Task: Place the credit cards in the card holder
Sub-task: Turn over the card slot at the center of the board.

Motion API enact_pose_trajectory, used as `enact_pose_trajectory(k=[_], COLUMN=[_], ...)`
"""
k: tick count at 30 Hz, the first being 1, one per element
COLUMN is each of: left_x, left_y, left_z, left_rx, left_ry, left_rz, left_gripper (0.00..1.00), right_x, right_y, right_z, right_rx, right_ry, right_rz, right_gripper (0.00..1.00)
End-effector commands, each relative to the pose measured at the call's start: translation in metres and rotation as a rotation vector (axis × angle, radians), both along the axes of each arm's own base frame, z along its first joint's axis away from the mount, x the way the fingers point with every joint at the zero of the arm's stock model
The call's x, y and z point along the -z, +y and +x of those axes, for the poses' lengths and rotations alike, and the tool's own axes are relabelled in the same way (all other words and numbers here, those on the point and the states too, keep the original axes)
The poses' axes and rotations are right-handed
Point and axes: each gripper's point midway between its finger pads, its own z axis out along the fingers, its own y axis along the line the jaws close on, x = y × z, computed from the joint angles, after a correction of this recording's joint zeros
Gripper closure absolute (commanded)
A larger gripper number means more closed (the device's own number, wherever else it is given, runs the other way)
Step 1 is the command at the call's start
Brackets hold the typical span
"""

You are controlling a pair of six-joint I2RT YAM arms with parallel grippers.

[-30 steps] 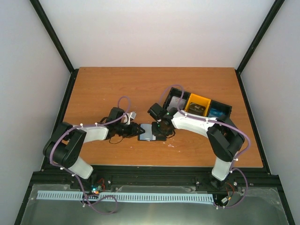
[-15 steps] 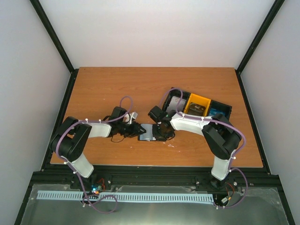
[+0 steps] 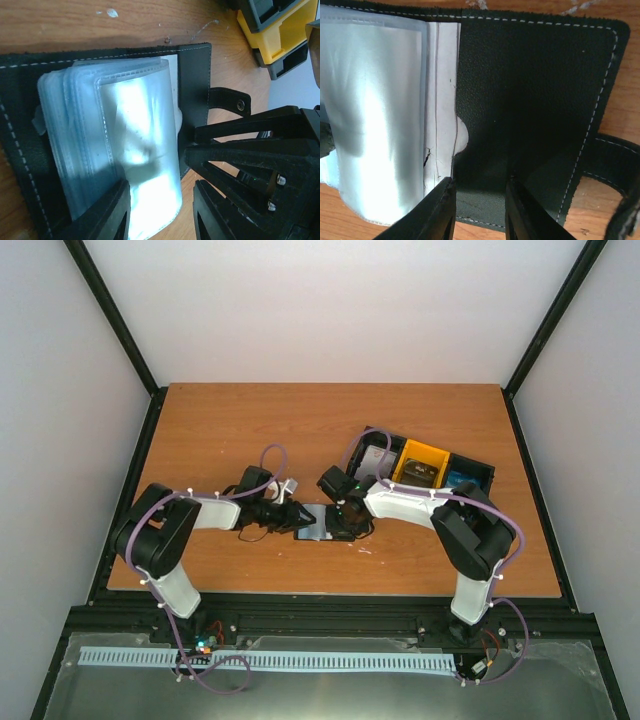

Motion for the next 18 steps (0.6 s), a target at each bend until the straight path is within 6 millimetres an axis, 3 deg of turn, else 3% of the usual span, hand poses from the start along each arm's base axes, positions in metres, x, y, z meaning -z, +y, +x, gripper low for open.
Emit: enact_pose_trajectory(k=[1,11,18], left_x=[-0.013,-0.011,-0.020], left_y=[-0.010,-0.021,-0.033], left_z=[0.008,0.010,0.021], left_rx=[0.036,0.054,0.059], left_ry=[-0.032,-0.039,-0.078], left_rz=[-0.057,-0.082,-0.075], left_gripper=[0.64,0.64,0.63], right_x=[0.004,-0.024,-0.055], right_y=[0.000,-0.008,-0.037], right_z=[0.000,0.011,0.018], right_rx=[0.021,0.088,0.215], right_ry=[0.002,-0.112,-0.238], right_rz=[0.026,0.091,0.077], right_gripper=[0.72,0.72,0.72])
